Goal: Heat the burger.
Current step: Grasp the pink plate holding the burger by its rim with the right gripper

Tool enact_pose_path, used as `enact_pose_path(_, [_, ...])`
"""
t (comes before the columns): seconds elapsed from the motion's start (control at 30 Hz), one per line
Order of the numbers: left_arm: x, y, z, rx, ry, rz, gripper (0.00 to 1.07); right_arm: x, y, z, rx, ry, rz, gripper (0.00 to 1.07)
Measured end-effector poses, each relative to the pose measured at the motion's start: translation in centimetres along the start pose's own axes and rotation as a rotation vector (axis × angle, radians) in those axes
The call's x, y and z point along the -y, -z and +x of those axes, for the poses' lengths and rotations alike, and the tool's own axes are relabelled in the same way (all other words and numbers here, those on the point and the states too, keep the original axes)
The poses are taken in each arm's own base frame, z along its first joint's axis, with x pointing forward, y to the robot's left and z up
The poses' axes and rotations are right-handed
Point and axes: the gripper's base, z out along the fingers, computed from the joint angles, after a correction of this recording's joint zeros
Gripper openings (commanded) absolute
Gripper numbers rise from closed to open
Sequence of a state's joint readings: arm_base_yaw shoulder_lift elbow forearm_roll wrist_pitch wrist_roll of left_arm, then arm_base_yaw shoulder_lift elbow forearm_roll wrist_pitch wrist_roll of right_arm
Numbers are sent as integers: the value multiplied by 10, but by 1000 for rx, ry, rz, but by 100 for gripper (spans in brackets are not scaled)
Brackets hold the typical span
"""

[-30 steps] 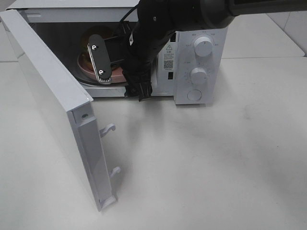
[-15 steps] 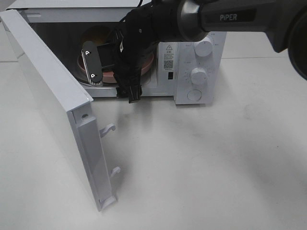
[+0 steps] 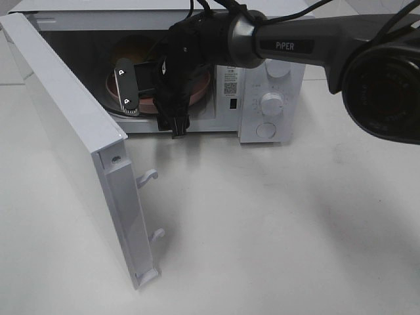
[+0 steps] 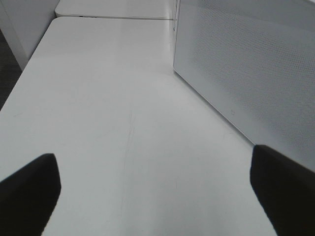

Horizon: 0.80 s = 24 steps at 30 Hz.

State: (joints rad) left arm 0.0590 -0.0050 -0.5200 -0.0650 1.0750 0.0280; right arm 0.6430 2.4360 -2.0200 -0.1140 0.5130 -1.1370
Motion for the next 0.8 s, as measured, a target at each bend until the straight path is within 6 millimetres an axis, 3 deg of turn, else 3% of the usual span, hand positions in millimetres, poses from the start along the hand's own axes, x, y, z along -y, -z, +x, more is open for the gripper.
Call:
enact_pose_path(0.1, [0, 0, 0, 0, 0, 0, 98, 1, -3, 9, -9, -20, -6, 77])
enact_pose_path(0.4, [0, 0, 0, 0, 0, 0, 98, -2, -10, 13, -10, -33, -18, 74])
enact_pose_path(0.43, [0, 0, 0, 0, 0, 0, 98, -4, -13, 13, -13, -33, -24, 67])
enact_pose_path(0.47, [0, 0, 0, 0, 0, 0, 98, -4, -13, 13, -13, -33, -24, 67])
enact_pose_path(0.5, [0, 0, 0, 0, 0, 0, 98, -6, -16, 14, -14, -32, -30, 54])
enact_pose_path(0.53, [0, 0, 0, 0, 0, 0, 98, -6, -16, 13, -12, -37, -28, 48])
enact_pose_path(0.57, [0, 0, 0, 0, 0, 0, 98, -6, -16, 13, -12, -37, -28, 48])
enact_pose_path(0.63, [0, 0, 0, 0, 0, 0, 98, -6, -12, 11, -9, -47, -43, 17])
enact_pose_path(0.67, [0, 0, 0, 0, 0, 0, 98, -6, -12, 11, -9, -47, -43, 17])
enact_pose_path(0.7, [0, 0, 0, 0, 0, 0, 98, -6, -11, 9, -6, -50, -49, 10])
enact_pose_path(0.73, [0, 0, 0, 0, 0, 0, 98, -6, -11, 9, -6, -50, -49, 10])
enact_pose_path(0.77, [0, 0, 0, 0, 0, 0, 98, -6, -10, 8, -5, -50, -51, 0])
enact_pose_path(0.8, [0, 0, 0, 0, 0, 0, 98, -5, -9, 8, -5, -48, -50, 0])
